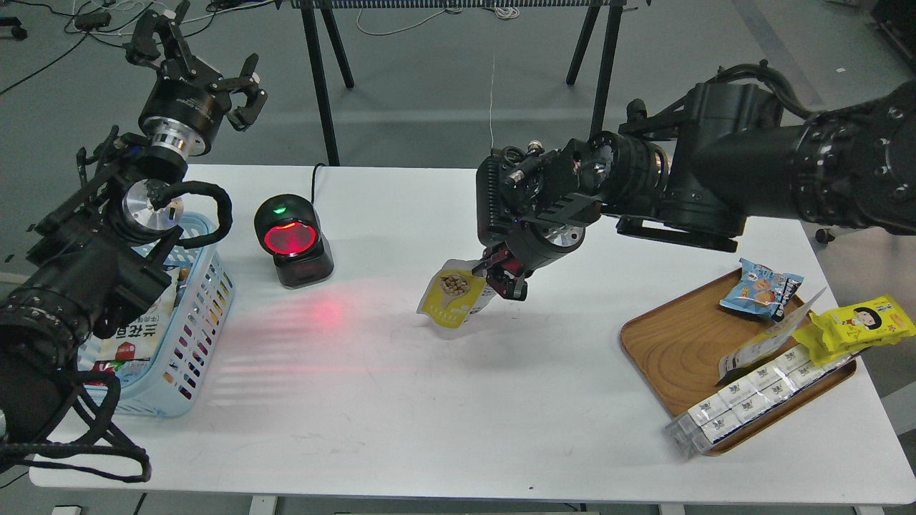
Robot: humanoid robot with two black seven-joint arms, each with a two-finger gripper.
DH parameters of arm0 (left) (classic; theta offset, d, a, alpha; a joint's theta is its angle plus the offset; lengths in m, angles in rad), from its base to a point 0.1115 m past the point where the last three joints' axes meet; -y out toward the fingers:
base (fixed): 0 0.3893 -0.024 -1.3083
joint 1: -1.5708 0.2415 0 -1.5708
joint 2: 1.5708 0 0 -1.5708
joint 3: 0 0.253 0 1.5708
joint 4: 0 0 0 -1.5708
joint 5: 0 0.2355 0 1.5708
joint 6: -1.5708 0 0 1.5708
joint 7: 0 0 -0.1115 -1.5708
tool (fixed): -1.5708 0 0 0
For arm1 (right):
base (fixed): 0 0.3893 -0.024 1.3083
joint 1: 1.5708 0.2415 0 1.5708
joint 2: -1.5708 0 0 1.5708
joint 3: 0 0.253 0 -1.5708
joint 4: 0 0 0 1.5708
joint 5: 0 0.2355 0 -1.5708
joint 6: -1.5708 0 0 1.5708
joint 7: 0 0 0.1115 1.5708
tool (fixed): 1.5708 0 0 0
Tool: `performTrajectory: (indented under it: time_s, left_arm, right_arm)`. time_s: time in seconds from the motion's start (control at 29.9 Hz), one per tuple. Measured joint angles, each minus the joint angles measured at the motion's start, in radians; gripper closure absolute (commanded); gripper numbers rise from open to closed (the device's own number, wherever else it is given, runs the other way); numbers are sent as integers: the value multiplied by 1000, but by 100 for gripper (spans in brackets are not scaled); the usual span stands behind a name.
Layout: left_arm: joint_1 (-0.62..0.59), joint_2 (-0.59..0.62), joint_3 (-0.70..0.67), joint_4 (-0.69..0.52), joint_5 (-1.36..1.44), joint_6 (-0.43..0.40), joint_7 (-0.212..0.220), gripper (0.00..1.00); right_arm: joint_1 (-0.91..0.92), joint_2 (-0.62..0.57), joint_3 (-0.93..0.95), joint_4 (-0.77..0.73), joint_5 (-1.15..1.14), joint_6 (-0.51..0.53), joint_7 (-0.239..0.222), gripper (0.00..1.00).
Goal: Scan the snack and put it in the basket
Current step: 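Hold the yellow pouch in front of the scanner, then set it down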
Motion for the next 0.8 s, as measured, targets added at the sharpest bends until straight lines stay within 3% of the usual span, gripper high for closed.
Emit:
performTrajectory:
  time_s: [0.8]
  left_arm:
    - [2, 0, 0, 0, 0, 0, 0, 1]
  right_arm:
    - [-3, 0, 0, 4, 0, 0, 0, 95]
